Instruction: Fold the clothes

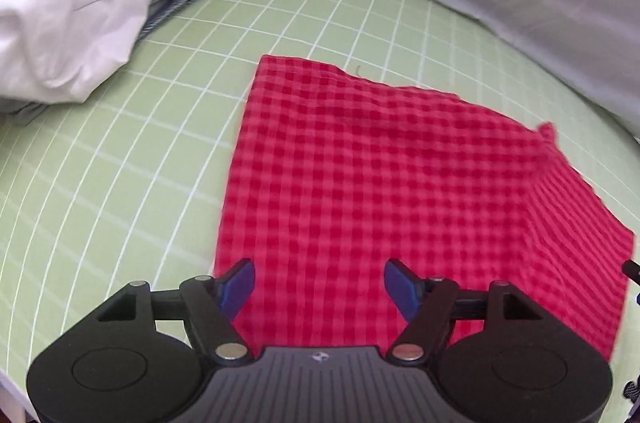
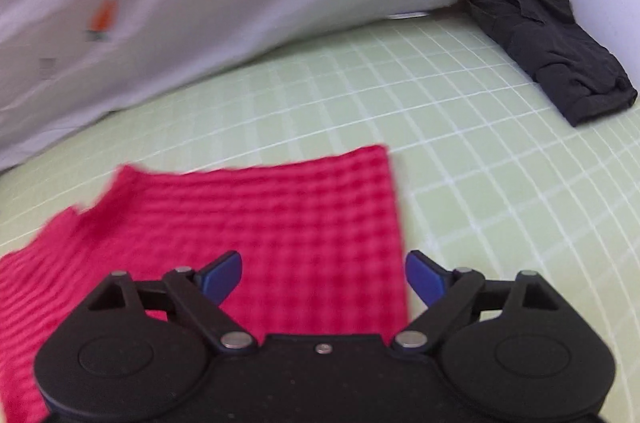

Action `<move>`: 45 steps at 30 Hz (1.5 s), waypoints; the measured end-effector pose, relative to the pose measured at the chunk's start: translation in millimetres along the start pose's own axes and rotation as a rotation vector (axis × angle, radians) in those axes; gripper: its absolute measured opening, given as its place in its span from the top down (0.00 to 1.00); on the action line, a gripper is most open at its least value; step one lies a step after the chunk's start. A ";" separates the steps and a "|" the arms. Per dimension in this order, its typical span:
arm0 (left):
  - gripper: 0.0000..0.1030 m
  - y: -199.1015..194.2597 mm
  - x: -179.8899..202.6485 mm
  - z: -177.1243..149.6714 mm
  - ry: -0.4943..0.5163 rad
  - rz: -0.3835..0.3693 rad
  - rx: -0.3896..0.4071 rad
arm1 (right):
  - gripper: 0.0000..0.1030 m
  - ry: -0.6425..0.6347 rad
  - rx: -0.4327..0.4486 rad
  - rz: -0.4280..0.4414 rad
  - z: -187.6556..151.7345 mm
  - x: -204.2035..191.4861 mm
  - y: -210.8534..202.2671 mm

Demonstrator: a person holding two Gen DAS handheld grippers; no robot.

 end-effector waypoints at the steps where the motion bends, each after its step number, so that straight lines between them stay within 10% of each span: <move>1: 0.30 5.9 1.5 5.5 0.007 0.007 -0.001 | 0.25 0.002 -0.005 -0.014 6.8 3.1 9.6; 8: 0.29 46.3 11.7 40.4 0.051 0.062 -0.010 | 0.54 -0.038 -0.040 -0.040 30.6 10.4 50.5; 11: 0.29 58.4 7.3 45.5 0.032 0.070 -0.028 | 0.99 -0.125 -0.053 -0.040 31.7 6.8 49.3; 17: 0.29 65.5 -5.2 48.4 0.012 0.096 -0.027 | 0.89 -0.155 -0.018 -0.240 39.5 19.3 35.2; 19: 0.28 66.2 -7.9 48.0 0.006 0.097 -0.027 | 0.61 -0.166 0.029 -0.201 47.1 -0.4 27.7; 21: 0.27 66.9 -8.5 48.0 0.007 0.098 -0.025 | 0.53 -0.166 0.072 -0.117 53.4 -29.5 23.2; 31: 0.14 70.0 -10.8 47.8 -0.006 0.110 -0.019 | 0.54 -0.167 -0.002 0.335 42.4 -186.9 45.2; 39: 0.02 75.5 -14.7 48.7 -0.032 0.123 -0.017 | 0.59 -0.229 -0.130 0.366 9.1 -217.6 66.8; 41: 0.00 76.5 -15.2 48.5 -0.031 0.122 -0.015 | 0.79 -0.253 -0.138 0.371 9.1 -219.5 65.3; 42: 0.00 76.8 -15.7 48.9 -0.030 0.121 -0.014 | 0.96 -0.275 -0.132 0.369 10.0 -220.6 63.4; 45: 0.00 76.7 -16.2 48.5 -0.029 0.120 -0.008 | 0.96 -0.387 0.058 0.350 28.2 -225.1 35.0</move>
Point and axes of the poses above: each gripper's, at about its wrist camera, not at the fingertips, and y roughly the way its jaws point, x to its right, z to its top, the point moved 8 cm from there along y, roughly the way its jaws point, and after that the axes turned 3 degrees about z, right-handed, at the moved point
